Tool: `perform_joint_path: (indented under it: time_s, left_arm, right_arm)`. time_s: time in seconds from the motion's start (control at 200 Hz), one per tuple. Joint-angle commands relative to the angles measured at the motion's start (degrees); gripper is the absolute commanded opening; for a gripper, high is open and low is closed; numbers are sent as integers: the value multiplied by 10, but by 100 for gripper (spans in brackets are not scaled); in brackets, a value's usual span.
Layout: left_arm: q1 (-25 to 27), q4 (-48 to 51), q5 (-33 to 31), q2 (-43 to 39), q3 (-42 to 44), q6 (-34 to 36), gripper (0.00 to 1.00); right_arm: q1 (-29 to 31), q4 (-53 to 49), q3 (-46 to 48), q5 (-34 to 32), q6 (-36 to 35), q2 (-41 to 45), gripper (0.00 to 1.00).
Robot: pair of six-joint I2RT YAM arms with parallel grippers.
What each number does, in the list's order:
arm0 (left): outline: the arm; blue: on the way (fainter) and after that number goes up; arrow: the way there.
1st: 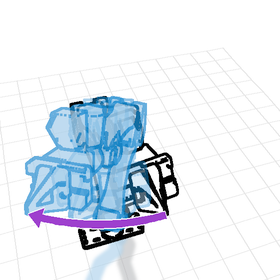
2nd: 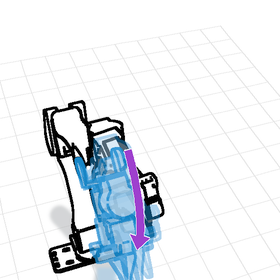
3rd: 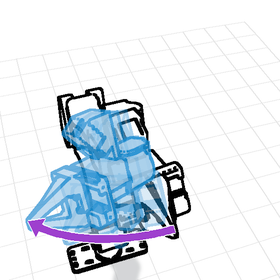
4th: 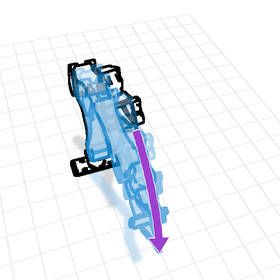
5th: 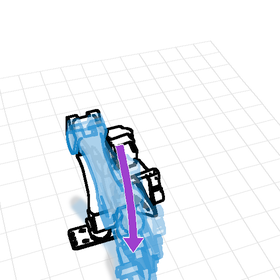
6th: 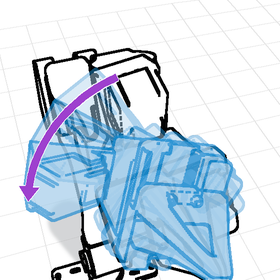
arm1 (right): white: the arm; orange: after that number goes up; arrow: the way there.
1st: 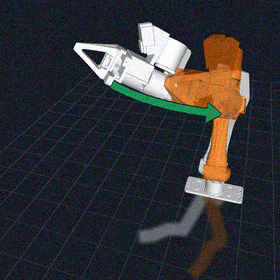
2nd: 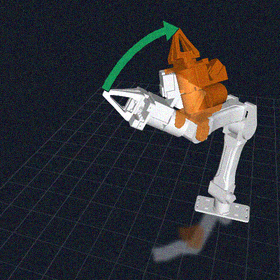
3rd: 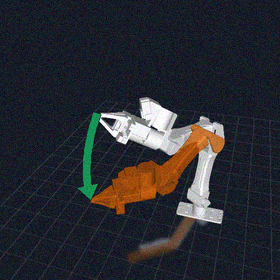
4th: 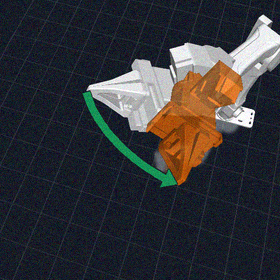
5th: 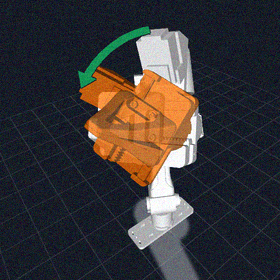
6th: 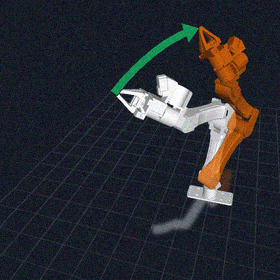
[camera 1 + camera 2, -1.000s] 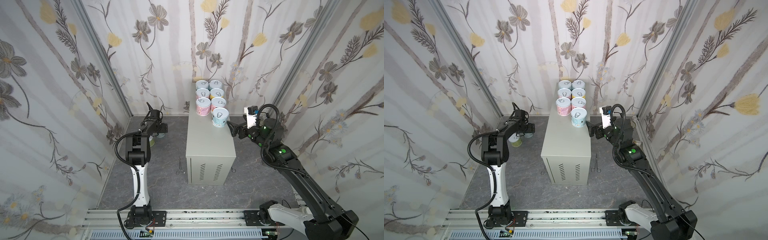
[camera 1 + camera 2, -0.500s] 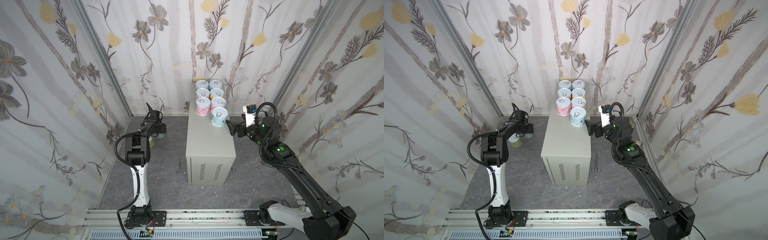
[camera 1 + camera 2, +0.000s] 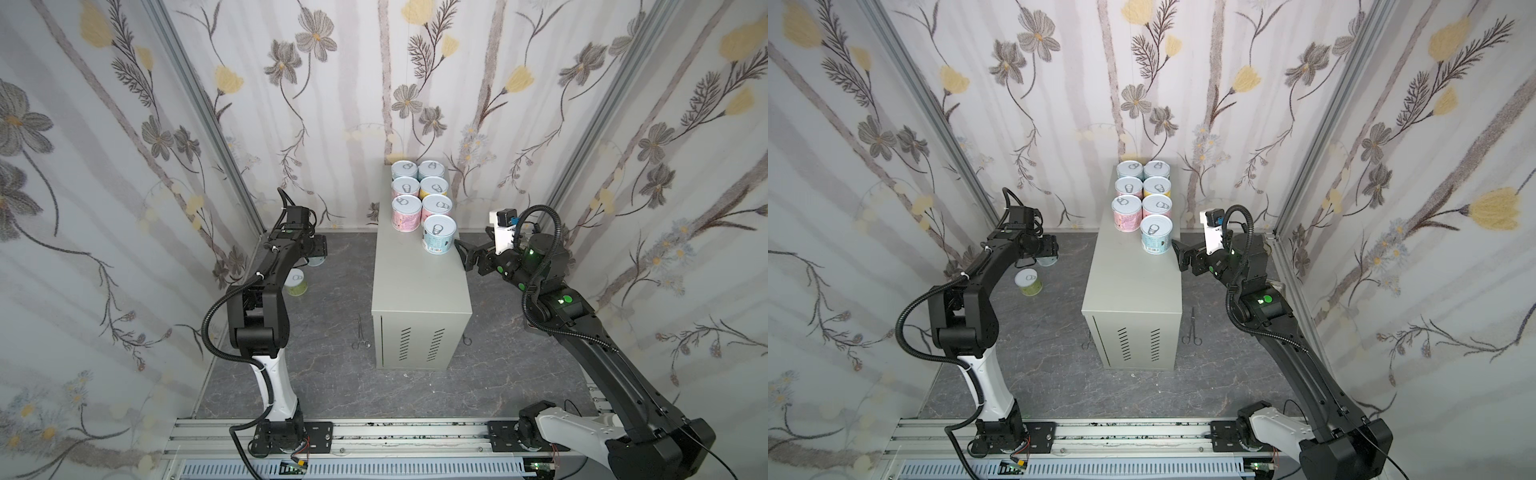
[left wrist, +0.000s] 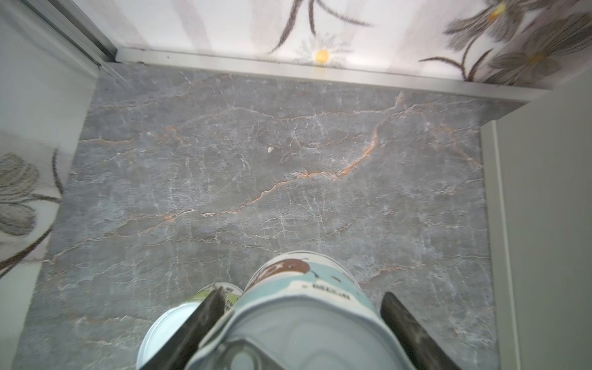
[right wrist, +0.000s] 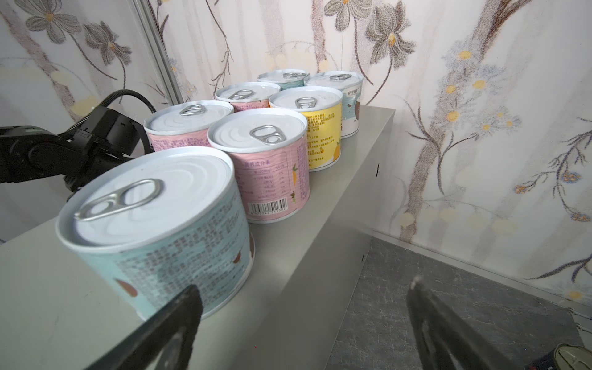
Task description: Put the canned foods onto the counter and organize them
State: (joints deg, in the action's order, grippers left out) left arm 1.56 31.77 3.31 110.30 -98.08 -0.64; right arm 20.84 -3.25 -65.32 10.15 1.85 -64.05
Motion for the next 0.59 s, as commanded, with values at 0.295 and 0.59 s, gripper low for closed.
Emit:
perform_joint_path:
  time_s: [0.295,0.59]
  left_arm:
    - [38,151,53,-121,-129,24,56]
    - [113,239,57,-168,-231,34,56]
  right_arm:
    - [-9,31,-19,-35,-46,34,100]
    - [-10,33,-21,-10,-32,57,100]
